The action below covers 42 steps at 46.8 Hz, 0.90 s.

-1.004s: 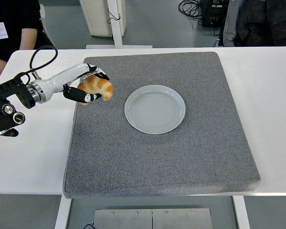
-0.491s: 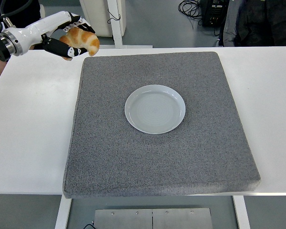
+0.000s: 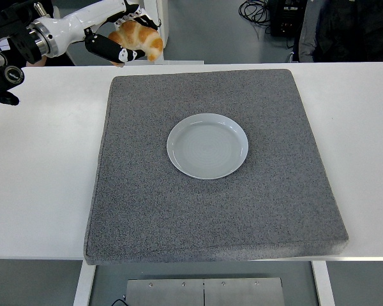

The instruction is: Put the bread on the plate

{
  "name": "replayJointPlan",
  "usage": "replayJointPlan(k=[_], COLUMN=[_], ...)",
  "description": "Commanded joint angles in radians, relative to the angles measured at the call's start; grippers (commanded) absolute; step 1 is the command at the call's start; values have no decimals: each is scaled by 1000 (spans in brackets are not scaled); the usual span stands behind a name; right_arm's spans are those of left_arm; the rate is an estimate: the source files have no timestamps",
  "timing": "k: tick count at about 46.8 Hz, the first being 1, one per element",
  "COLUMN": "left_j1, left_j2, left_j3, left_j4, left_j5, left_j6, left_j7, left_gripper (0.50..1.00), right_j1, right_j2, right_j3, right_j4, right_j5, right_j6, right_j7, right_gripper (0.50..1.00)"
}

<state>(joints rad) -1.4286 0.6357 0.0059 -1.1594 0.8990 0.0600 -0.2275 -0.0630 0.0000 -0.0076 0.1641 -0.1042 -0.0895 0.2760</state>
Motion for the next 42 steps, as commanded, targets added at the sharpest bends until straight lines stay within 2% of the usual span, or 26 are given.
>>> replayJointPlan(k=[1, 17, 25, 33, 42], left_j1=[0, 3, 7, 20, 40], left_j2=[-53, -272, -353, -410, -410], left_j3=[0, 8, 14, 25, 97], left_j4=[26, 125, 130, 130, 132], left_j5=[0, 1, 5, 17, 34], left_j6=[0, 1, 1, 6, 20], left_j7=[0, 0, 3, 7, -1], left_gripper=[500, 500, 500, 500, 500], right_j1=[0, 0, 0, 0, 0], right_j2=[0, 0, 0, 0, 0], right_j3=[0, 0, 0, 0, 0], right_j4=[0, 0, 2, 0, 0], right_j5=[0, 0, 0, 0, 0], right_j6=[0, -1, 1, 0, 1], right_j7=[0, 0, 0, 0, 0], right_gripper=[1000, 1000, 1000, 1000, 1000])
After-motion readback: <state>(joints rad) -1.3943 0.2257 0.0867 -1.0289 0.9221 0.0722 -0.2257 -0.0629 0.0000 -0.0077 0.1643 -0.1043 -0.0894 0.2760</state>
